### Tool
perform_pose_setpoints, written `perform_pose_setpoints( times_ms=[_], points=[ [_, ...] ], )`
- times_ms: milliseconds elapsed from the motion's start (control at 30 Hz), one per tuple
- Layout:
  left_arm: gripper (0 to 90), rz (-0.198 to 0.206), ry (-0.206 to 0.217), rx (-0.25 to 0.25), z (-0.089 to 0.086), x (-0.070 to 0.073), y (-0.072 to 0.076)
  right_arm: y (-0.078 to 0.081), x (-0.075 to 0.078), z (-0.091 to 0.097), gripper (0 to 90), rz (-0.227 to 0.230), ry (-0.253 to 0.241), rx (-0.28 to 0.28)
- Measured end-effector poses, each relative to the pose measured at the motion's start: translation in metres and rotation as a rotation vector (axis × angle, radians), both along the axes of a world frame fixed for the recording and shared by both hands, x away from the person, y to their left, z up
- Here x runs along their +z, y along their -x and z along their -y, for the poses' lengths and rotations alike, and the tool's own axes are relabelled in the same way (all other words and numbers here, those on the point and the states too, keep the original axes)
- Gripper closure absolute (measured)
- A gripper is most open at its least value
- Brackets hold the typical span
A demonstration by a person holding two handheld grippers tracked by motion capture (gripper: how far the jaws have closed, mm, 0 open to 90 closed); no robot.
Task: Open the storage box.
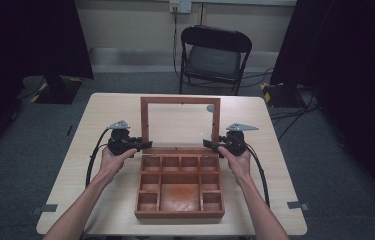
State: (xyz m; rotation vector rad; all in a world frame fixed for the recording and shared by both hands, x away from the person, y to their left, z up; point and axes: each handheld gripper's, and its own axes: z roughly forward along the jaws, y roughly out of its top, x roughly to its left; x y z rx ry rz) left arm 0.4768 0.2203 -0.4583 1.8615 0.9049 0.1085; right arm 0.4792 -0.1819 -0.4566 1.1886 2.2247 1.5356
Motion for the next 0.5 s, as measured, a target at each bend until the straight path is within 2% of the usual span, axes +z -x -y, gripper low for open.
perform_pose_setpoints(
  times_ms=[100, 500],
  points=[
    [61.6, -0.009, 0.016, -0.004, -0.0002, -0.0013, -0.0016, -0.0010, -0.0008, 0.0007, 46.1, -0.003, 0.000, 0.001],
    [58.9, -0.013, 0.007, -0.005, 0.0040, -0.0025, -0.0065, 0.0000, -0.0014, 0.0024, 44.5, -0.020, 0.015, -0.007]
  ],
)
